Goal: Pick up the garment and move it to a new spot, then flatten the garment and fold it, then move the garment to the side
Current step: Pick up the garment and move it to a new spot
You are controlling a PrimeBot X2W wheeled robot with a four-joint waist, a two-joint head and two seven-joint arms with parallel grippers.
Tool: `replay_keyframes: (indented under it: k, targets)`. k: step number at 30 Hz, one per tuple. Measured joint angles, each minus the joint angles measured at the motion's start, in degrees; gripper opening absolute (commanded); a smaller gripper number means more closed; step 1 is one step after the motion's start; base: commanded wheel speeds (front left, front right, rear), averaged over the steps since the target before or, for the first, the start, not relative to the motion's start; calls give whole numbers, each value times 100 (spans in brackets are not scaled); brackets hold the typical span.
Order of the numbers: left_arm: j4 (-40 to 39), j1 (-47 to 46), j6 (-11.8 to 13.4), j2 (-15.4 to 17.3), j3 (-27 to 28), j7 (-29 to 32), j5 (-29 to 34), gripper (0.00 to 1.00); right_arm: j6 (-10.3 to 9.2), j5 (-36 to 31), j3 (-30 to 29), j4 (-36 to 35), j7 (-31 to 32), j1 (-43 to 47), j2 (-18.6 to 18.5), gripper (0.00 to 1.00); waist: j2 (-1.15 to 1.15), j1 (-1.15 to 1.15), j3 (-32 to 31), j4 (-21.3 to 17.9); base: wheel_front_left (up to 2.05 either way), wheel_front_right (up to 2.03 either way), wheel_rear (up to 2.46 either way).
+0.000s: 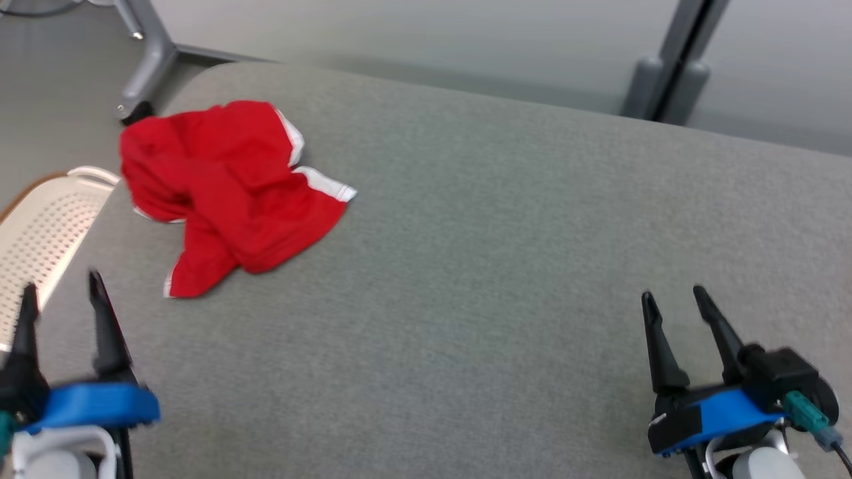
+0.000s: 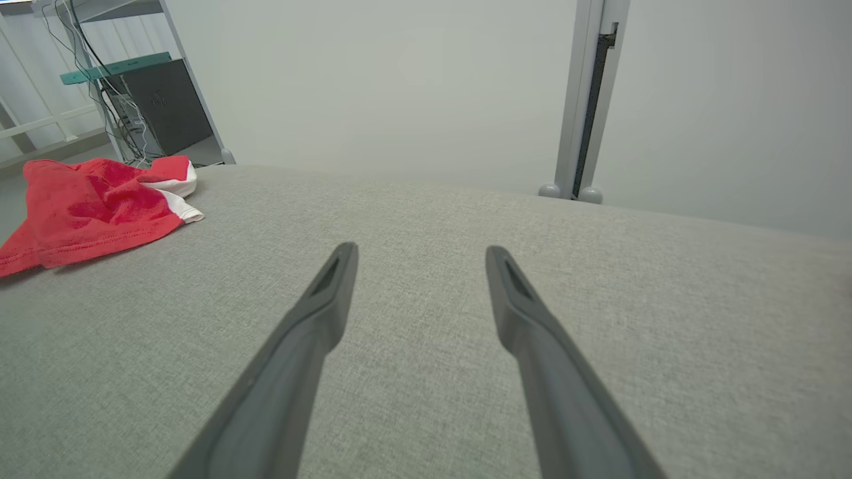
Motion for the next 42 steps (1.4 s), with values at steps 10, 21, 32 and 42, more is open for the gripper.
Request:
replay_keyframes:
  k: [10, 21, 32, 42]
  targets:
    - [547, -2018, -154, 865, 286, 156, -141, 100, 0, -236, -142, -678, 218, -402, -109, 100, 0, 1, 978, -928, 0, 0, 0]
    - [2091, -3714, -481, 1729, 454, 560, -381, 100, 0, -294, -432, -1281, 316, -566, -176, 100, 0, 1, 2054, -1587, 0, 0, 0]
    - [3921, -4281, -878, 1858, -81, 2284, -910, 100, 0, -307, -550, -1449, 344, -675, -266, 100, 0, 0, 2326, -1594, 0, 0, 0]
    - [4058, -4529, -882, 1962, -854, 3717, -1807, 0, 0, -336, -469, -1486, 430, -750, -281, 100, -2, -1, 2322, -1499, 0, 0, 0]
